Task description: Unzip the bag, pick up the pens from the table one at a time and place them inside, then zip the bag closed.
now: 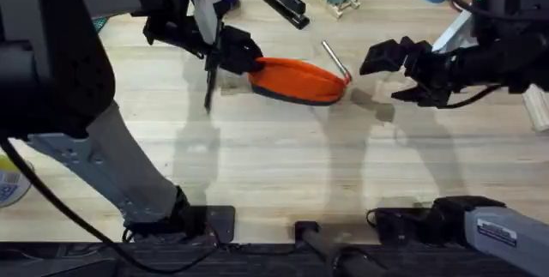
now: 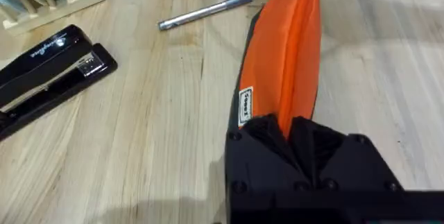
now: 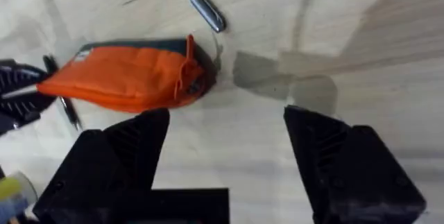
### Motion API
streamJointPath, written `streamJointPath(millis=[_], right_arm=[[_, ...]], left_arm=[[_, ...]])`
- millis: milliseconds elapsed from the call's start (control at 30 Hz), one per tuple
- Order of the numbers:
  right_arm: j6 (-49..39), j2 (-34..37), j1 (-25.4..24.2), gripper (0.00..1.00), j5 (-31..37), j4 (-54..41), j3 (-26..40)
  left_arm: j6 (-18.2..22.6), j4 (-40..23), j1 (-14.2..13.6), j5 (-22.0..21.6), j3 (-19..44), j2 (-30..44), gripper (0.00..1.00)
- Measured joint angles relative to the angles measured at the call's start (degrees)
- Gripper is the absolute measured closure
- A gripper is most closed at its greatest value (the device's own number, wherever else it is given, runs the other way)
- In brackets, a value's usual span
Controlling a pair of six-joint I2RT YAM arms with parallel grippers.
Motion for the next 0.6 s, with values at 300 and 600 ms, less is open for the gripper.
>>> streamJointPath(millis=[300,600], right_arm=[[1.32,1.51,0.00,0.006,-4.91,8.31,-2.89],[-2.96,11.40,0.00,0.006,-12.40,15.42,-2.96]], left_arm=[[-0.13,0.00,0.00,0.00,0.00,0.00,0.958],[-0.13,0.00,0.00,0.00,0.00,0.00,0.959]])
